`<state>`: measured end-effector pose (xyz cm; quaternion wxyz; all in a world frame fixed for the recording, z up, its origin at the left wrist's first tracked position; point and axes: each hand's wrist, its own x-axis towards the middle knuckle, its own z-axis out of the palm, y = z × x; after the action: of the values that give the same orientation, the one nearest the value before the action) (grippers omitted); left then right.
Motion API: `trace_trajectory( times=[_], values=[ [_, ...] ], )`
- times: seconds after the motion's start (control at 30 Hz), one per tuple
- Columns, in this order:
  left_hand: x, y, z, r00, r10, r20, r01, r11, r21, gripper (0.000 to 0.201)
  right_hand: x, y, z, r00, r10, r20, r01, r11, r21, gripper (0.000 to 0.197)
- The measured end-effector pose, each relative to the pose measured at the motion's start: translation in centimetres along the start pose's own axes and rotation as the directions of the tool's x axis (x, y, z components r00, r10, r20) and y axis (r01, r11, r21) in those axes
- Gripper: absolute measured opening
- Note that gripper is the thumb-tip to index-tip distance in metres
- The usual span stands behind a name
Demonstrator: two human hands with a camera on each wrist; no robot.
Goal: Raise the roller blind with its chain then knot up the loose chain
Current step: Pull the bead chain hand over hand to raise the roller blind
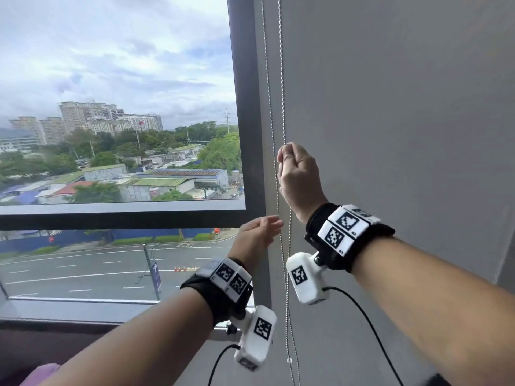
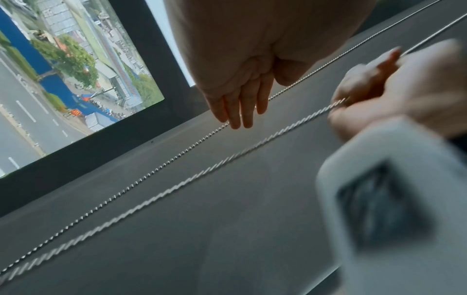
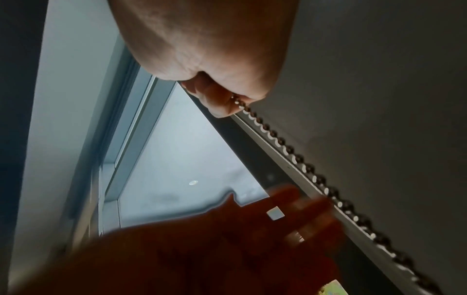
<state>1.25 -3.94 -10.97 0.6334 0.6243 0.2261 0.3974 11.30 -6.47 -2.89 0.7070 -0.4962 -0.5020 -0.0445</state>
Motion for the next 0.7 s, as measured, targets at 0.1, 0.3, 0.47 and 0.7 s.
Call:
trace_trajectory(
  times=[0.1, 0.3, 0.47, 0.7],
  values=[
    [0.9, 2.5, -0.4, 0.997, 0.052, 0.059, -0.054, 0.998, 0.028, 0.040, -3.3, 2.4, -0.7, 0.999, 0.023, 0.033, -0.022, 0.999, -0.042, 0.029],
    [1.8, 7.4, 1.2, 0.974, 0.138, 0.180, -0.126, 0.989, -0.079, 0.038, -5.0, 4.3, -1.5, 0.997, 0.068, 0.023, -0.068, 0.998, 0.006, 0.029],
    [2.4, 9.1, 2.9, 0.960, 0.206, 0.191, -0.197, 0.978, -0.068, 0.025, -5.0, 3.1, -1.4, 0.978, 0.144, 0.154, -0.168, 0.973, 0.158, 0.035],
    [3.8, 6.5, 1.7, 0.956, 0.294, -0.012, -0.291, 0.950, 0.109, 0.016, -5.9, 5.1, -2.1, 0.948, 0.200, 0.249, -0.191, 0.980, -0.060, 0.029]
  ],
)
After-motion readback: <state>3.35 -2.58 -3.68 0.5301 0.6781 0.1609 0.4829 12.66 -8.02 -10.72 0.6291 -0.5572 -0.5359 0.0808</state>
